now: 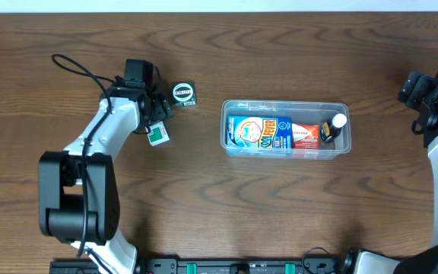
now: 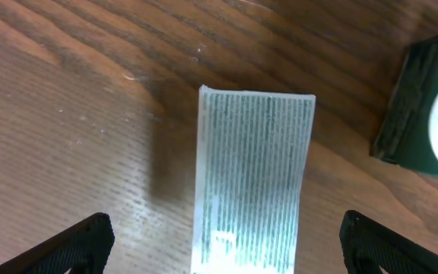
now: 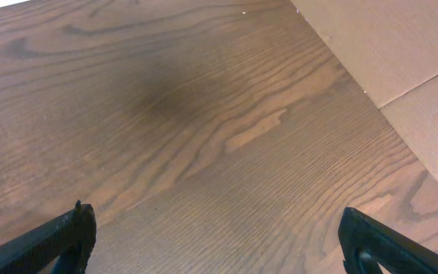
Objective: Pack container
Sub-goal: 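Move the left gripper to the white-green medicine box and grasp it, then carry the white-green box with the left gripper into the container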
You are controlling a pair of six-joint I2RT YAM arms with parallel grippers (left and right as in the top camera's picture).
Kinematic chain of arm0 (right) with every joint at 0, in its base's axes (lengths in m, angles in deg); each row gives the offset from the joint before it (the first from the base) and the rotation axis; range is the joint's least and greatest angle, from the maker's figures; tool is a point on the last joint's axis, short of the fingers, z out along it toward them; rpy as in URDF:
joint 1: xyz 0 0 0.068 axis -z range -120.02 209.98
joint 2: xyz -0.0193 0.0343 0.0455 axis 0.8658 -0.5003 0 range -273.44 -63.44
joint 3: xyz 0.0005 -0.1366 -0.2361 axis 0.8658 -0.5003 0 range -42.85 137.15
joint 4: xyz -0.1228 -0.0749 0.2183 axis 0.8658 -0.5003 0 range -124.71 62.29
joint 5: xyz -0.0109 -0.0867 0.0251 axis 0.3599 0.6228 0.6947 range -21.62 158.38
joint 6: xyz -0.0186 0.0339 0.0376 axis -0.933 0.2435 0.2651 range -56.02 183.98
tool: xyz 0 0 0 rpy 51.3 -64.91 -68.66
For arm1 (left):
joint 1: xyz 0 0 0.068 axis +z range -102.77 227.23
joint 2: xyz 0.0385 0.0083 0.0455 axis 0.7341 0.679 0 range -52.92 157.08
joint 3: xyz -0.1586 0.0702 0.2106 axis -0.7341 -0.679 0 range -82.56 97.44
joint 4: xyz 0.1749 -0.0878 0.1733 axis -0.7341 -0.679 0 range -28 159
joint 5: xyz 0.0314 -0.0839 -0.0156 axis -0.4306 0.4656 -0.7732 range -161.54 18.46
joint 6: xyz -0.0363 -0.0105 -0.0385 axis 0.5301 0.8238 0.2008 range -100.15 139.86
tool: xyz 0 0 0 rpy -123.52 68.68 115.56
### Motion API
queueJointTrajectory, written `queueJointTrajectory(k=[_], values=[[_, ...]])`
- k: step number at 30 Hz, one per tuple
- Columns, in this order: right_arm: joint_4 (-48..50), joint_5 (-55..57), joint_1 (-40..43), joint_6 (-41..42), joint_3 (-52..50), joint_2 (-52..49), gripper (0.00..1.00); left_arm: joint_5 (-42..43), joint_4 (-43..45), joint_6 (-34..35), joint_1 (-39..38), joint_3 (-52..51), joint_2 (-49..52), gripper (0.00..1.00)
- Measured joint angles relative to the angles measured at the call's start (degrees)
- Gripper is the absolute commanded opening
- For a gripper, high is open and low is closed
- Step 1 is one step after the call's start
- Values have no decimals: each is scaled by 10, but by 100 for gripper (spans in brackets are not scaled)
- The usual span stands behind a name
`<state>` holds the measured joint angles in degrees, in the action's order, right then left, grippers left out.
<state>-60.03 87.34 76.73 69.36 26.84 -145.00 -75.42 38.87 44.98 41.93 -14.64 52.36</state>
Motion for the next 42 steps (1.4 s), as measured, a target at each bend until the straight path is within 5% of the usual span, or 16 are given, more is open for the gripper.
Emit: queueJointTrajectory(k=[3,14,25,28,42], values=[[0,0,0,0,0,0,99,0,10,0,0,0,24,95],[0,0,0,0,0,0,99,0,35,-37,0,0,54,58],[0,0,0,0,0,0,99,0,34,-44,0,0,53,57],[0,0,0,0,0,0,99,0,32,-44,0,0,43,50],[0,0,0,0,0,0,99,5,2,-70,-1,0,-75,46]])
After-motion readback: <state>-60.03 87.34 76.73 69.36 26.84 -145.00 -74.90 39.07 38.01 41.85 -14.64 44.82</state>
